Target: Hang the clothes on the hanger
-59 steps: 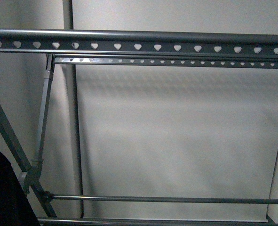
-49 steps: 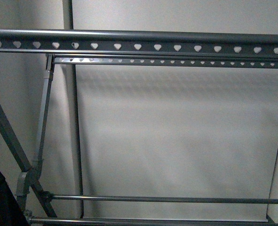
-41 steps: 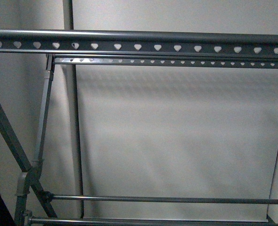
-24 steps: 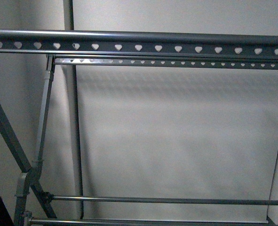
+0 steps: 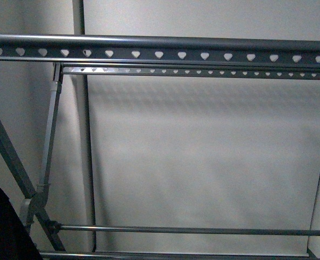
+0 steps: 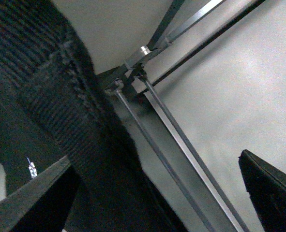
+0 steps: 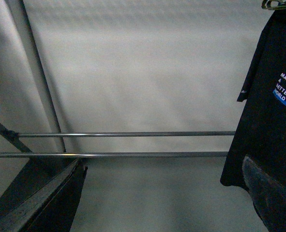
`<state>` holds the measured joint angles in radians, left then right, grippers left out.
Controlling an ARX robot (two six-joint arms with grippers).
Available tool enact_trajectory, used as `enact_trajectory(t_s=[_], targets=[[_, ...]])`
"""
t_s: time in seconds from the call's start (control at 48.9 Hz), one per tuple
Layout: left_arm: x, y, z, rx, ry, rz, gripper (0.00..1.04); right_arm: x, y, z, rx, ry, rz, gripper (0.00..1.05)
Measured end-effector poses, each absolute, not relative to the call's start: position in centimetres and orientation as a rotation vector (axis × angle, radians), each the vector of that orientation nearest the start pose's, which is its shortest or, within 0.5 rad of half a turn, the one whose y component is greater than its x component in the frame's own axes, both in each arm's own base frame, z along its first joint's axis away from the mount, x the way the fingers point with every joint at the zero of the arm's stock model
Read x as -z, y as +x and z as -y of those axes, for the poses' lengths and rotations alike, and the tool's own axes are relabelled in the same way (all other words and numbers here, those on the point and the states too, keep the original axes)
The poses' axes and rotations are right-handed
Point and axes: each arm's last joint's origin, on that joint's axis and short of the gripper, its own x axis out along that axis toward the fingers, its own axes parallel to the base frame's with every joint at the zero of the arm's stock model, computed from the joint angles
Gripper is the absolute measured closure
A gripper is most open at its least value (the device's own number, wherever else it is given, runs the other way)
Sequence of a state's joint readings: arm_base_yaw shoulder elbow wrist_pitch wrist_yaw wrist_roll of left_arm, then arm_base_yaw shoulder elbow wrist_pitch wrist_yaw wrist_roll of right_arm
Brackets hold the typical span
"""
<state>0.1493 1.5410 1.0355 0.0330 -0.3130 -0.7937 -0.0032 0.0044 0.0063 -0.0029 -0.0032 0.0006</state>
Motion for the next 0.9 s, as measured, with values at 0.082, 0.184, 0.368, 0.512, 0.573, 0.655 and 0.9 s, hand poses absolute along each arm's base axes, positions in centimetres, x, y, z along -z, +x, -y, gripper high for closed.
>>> enact_trajectory(t_s=[0.082, 0.184, 0.368, 0.512, 0.573, 0.655, 0.9], targets=[[-25.3, 33.7, -6.3, -0.642, -0.724, -0.293, 0.22, -16.5, 9.8, 0.0, 0.0, 0.001, -0.001, 0.07], [-24.7, 33.8, -7.1, -0.676, -0.723, -0.32, 0.46, -16.5, 9.8, 0.0, 0.0, 0.001, -0.001, 0.07], [-24.5, 33.2, -7.4, -0.611, -0.733, -0.385, 0.83, -16.5, 9.8, 0.0, 0.0, 0.001, -0.001, 0.07], [-24.3, 31.3, -6.7, -0.505, -0.727, -0.468, 1.01, -16.5, 9.8, 0.0, 0.0, 0.001, -0.001, 0.07], [-24.5, 29.6, -5.9, -0.406, -0.699, -0.51, 1.01, -16.5, 9.8, 0.0, 0.0, 0.001, -0.001, 0.07], [-25.0, 27.4, -4.6, -0.252, -0.67, -0.542, 1.01, -16.5, 9.8, 0.0, -0.001, 0.001, -0.001, 0.07], [-28.0, 19.5, 0.1, 0.349, -0.463, -0.632, 1.01, -16.5, 9.8, 0.0, 0.0, 0.001, -0.001, 0.07]])
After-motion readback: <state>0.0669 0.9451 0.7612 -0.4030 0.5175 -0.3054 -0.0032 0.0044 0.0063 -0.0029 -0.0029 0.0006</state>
